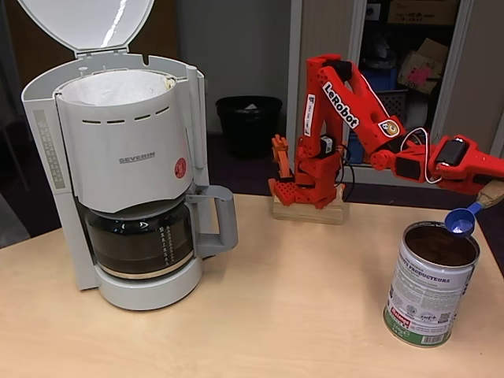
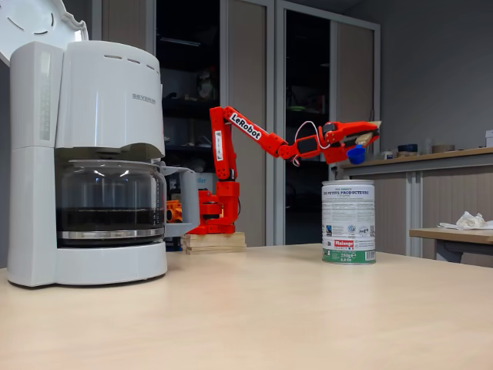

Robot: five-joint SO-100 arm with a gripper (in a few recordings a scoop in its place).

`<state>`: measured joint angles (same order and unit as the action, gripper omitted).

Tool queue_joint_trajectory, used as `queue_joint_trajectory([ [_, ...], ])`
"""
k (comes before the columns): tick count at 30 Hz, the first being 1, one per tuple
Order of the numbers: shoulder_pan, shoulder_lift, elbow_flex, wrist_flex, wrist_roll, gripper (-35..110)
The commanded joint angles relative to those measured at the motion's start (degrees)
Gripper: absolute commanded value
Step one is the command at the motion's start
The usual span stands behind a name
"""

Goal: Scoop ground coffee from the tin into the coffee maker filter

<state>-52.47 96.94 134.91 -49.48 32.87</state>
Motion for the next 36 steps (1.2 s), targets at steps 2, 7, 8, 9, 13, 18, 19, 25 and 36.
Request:
queue_joint_trajectory([
  [2, 0.3, -2.1, -0.4, -4.7, 2.8, 0],
  [7, 1.4, -5.5, -1.1, -6.7, 5.2, 0],
  [8, 1.8, -6.2, -1.4, -6.5, 6.2, 0],
  [9, 2.0, -6.8, -1.7, -6.5, 6.9, 0],
  [13, 2.8, -9.5, -2.7, -7.3, 10.0, 0],
  [18, 3.8, -12.7, -3.5, -9.2, 14.2, 0],
  [19, 4.0, -13.2, -3.7, -9.7, 14.9, 0],
  [25, 4.4, -16.1, -4.0, -13.0, 18.9, 0],
  [36, 5.3, -19.5, -2.6, -18.3, 25.8, 6],
])
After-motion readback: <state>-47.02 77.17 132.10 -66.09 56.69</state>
